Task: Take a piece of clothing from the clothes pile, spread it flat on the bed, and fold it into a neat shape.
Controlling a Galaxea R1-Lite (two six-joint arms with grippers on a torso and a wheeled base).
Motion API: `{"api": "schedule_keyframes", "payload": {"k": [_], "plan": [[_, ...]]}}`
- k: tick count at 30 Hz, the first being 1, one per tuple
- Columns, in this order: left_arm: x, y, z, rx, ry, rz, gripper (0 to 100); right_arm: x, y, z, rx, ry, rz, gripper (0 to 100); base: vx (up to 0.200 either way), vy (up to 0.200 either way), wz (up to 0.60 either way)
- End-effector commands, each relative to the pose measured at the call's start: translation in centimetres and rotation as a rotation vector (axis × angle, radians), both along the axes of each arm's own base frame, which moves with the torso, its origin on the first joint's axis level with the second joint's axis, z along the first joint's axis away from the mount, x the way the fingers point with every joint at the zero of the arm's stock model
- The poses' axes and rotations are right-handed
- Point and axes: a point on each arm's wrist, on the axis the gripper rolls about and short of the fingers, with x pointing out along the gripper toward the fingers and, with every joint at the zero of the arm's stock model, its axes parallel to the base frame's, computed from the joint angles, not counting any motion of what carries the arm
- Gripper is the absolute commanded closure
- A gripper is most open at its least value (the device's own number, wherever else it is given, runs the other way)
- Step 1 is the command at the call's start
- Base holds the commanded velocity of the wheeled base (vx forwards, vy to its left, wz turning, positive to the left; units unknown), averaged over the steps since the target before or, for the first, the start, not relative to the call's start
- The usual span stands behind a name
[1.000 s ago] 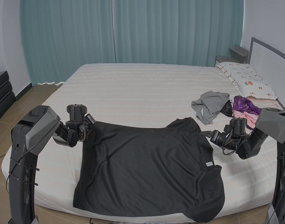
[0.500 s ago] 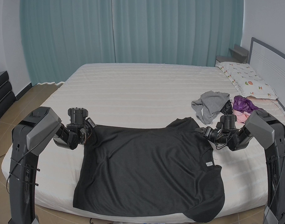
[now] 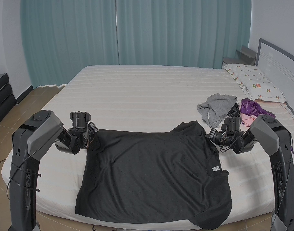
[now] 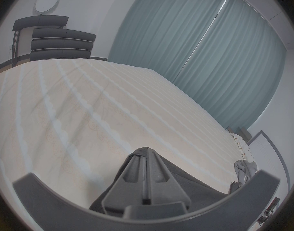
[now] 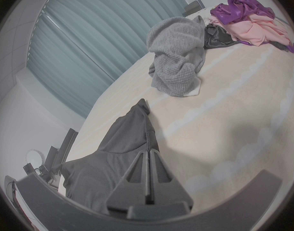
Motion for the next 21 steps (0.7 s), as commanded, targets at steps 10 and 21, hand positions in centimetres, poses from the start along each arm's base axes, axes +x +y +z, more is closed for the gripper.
{"api": "schedule_keyframes", "payload": {"k": [10,21], "plan": [[1.2,1.8,1.9,0.024,-0.071,0.059,100,2.6,-1.2,4.9,0.046,-0.173,-0.145,100,0.0,0.0,0.0],[3.1,2.6,2.6,0.017,-0.145,0.073,100,3.4,-1.5,6.7,0.067,-0.263,-0.156,100,0.0,0.0,0.0]]}}
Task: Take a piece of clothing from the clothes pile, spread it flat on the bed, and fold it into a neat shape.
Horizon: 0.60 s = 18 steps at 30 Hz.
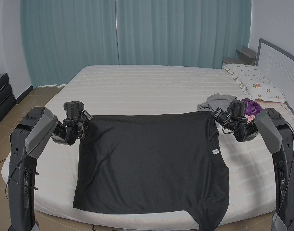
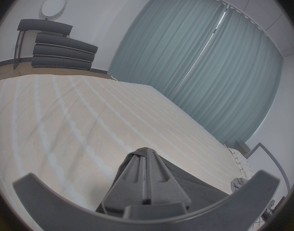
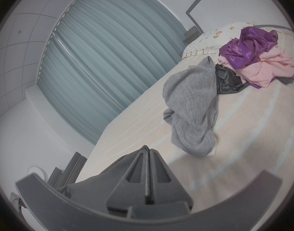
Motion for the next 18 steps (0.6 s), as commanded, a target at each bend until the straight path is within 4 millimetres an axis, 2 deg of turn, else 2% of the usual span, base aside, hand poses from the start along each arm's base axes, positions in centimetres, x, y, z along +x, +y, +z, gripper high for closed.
{"api": "schedule_keyframes", "payload": {"k": [1,18], "plan": [[0.9,0.1,-0.9,-0.002,-0.009,0.0,100,0.3,-0.1,0.3,0.002,-0.023,-0.004,100,0.0,0.0,0.0],[2.1,-1.9,-5.4,0.019,0.061,-0.05,100,0.4,0.4,-5.2,-0.028,0.067,-0.027,100,0.0,0.0,0.0]]}}
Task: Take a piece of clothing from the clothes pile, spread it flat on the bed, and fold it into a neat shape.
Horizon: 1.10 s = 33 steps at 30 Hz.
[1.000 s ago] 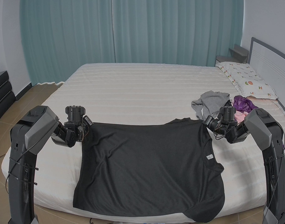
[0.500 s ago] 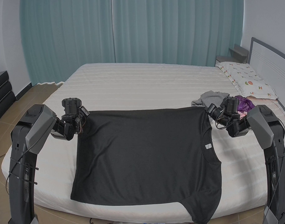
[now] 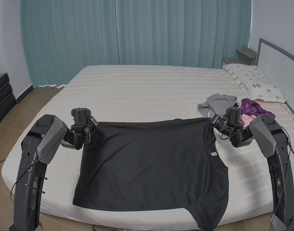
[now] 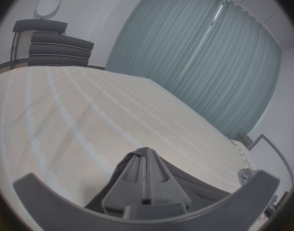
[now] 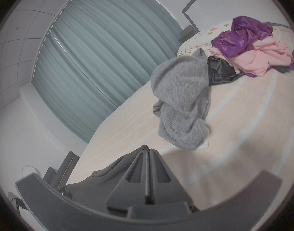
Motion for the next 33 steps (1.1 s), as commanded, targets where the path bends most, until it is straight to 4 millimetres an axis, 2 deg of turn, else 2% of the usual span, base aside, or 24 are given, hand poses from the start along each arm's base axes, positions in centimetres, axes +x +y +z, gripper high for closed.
{"api": "schedule_keyframes", "payload": {"k": [1,4,5,8,10,12,13,15,17,19,22,25,27,28,29,30,31,32,33], "plan": [[0.4,-0.4,-1.7,-0.002,0.033,-0.006,100,-0.1,0.1,-1.9,-0.004,0.038,0.002,100,0.0,0.0,0.0],[0.5,-0.7,-2.1,-0.004,0.038,-0.006,100,-0.2,0.1,-2.6,-0.005,0.053,0.0,100,0.0,0.0,0.0],[0.5,-0.8,-2.2,-0.002,0.043,-0.008,0,-0.3,0.0,-2.6,-0.005,0.056,0.0,0,0.0,0.0,0.0],[0.4,-0.9,-2.3,-0.002,0.047,-0.008,0,-0.5,0.1,-2.2,-0.003,0.057,-0.005,0,0.0,0.0,0.0],[0.3,-0.7,-2.0,0.001,0.044,0.003,0,-0.9,-0.1,-1.0,0.0,0.049,-0.011,0,0.0,0.0,0.0],[-0.3,-0.4,-1.6,-0.014,0.061,0.021,0,-2.0,-0.6,1.5,0.012,0.048,-0.018,0,0.0,0.0,0.0],[-0.3,-0.4,-1.6,-0.014,0.061,0.021,0,-2.0,-0.6,1.5,0.012,0.048,-0.018,0,0.0,0.0,0.0],[-2.0,0.3,1.2,-0.047,0.062,0.036,0,-4.3,-1.0,4.6,0.074,0.064,-0.024,0,0.0,0.0,0.0],[-2.9,0.7,2.6,-0.063,0.062,0.034,0,-5.5,-1.1,5.4,0.106,0.08,-0.011,0,0.0,0.0,0.0],[-5.0,1.0,4.7,-0.085,0.078,0.001,0,-8.5,-1.2,5.9,0.123,0.131,0.016,0,0.0,0.0,0.0],[-8.0,1.4,6.5,-0.099,0.108,-0.018,0,-12.5,-1.1,6.4,0.145,0.147,0.079,0,0.0,0.0,0.0],[-11.8,1.5,6.2,-0.128,0.169,-0.034,0,-17.1,-1.0,5.7,0.152,0.151,0.171,0,0.0,0.0,0.0],[-14.0,1.4,5.5,-0.182,0.18,-0.044,0,-19.6,-0.8,5.0,0.159,0.154,0.197,0,0.0,0.0,0.0],[-14.5,1.3,5.4,-0.195,0.181,-0.042,0,-20.1,-0.8,4.9,0.158,0.158,0.199,0,0.0,0.0,0.0],[-16.1,1.4,5.4,-0.232,0.169,-0.036,0,-22.0,-0.6,4.2,0.152,0.179,0.208,0,0.0,0.0,0.0],[-16.1,1.4,5.4,-0.232,0.169,-0.036,0,-22.0,-0.6,4.2,0.152,0.179,0.208,0,0.0,0.0,0.0],[-18.3,1.5,5.4,-0.245,0.161,-0.038,0,-24.2,-0.3,3.9,0.152,0.19,0.226,0,0.0,0.0,0.0],[-19.4,1.6,5.3,-0.249,0.172,-0.042,0,-25.4,-0.1,3.7,0.154,0.207,0.231,0,0.0,0.0,0.0],[-19.4,1.6,5.3,-0.249,0.172,-0.042,0,-25.4,-0.1,3.7,0.154,0.207,0.231,0,0.0,0.0,0.0]]}}
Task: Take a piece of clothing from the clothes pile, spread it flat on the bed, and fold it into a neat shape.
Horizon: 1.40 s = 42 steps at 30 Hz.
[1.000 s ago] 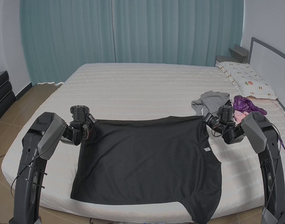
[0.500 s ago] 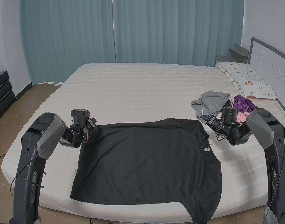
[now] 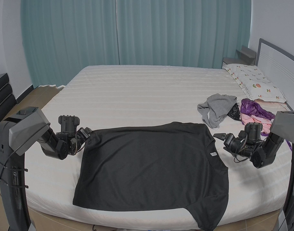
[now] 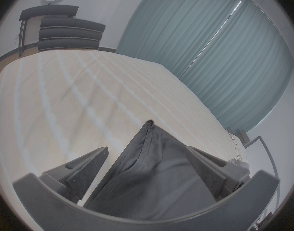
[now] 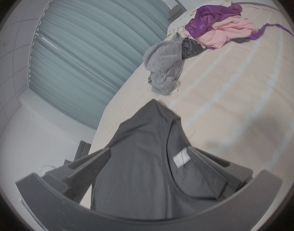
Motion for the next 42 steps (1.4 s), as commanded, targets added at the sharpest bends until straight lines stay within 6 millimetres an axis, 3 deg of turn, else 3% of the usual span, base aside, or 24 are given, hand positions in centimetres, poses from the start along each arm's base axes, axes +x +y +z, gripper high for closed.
{"api": "schedule_keyframes", "payload": {"k": [1,6,13,25,35,42], "plan": [[-11.7,0.6,3.0,-0.126,0.026,-0.02,0,-12.5,1.0,1.4,0.036,0.039,0.125,0,0.0,0.0,0.0],[-15.0,-0.2,2.1,-0.173,0.1,-0.032,0,-15.1,1.3,0.6,0.038,0.082,0.133,0,0.0,0.0,0.0],[-16.5,-0.3,0.1,-0.273,0.193,-0.032,0,-16.9,1.7,-0.7,0.061,0.201,0.16,0,0.0,0.0,0.0],[-17.8,-0.2,-0.9,-0.308,0.194,-0.071,0,-17.0,1.5,-1.3,0.158,0.265,0.167,0,-0.15,0.0,0.0],[-18.2,-0.2,-1.0,-0.315,0.209,-0.079,0,-17.0,1.7,-1.4,0.158,0.269,0.173,0,0.0,0.0,0.0],[-18.7,0.2,-2.3,-0.243,0.248,-0.097,0,-17.0,1.7,-1.4,0.158,0.271,0.173,0,0.0,0.0,0.0]]}}
